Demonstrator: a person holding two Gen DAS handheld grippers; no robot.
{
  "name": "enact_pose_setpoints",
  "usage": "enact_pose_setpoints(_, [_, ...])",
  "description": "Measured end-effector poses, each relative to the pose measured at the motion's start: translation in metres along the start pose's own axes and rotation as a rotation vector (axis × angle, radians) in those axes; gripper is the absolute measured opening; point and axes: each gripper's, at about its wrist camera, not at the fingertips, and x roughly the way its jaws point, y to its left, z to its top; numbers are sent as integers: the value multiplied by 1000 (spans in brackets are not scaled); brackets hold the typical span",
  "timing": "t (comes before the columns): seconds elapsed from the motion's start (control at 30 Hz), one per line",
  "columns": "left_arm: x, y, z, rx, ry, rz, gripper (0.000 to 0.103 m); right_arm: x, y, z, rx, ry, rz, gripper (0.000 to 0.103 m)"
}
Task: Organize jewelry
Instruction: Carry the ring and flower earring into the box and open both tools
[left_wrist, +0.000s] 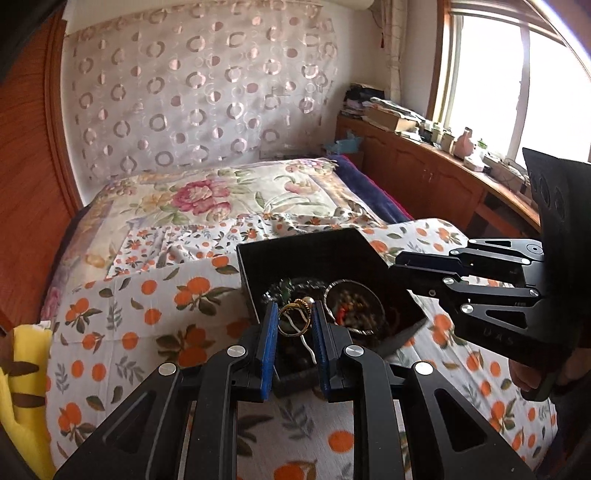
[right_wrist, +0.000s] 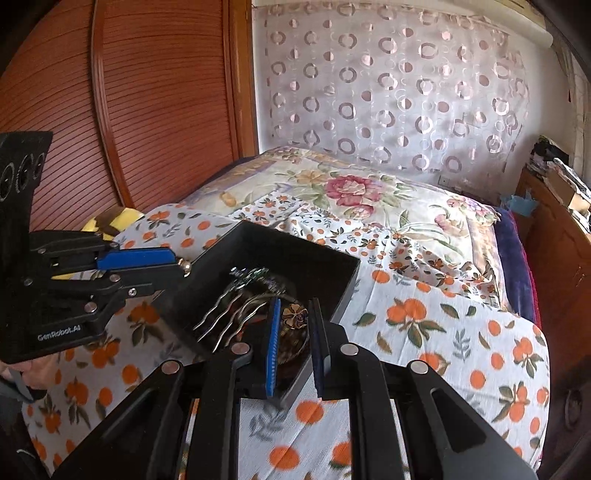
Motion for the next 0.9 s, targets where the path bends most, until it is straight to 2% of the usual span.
enact_pose_setpoints(0.37, [8, -1, 7, -1, 6, -11, 17, 29, -15, 24, 39, 13, 11, 18])
enact_pose_setpoints(0.43, [11, -1, 10, 4, 8, -9, 17, 30, -16, 26, 45, 9, 14, 29])
enact_pose_setpoints(0.5, [14, -1, 13, 8, 8, -6, 17, 29, -18, 26, 52, 5, 17, 33])
enact_pose_setpoints(0.9, [44, 5, 38, -3, 22, 8, 17, 11, -28, 16, 77, -22, -4, 33])
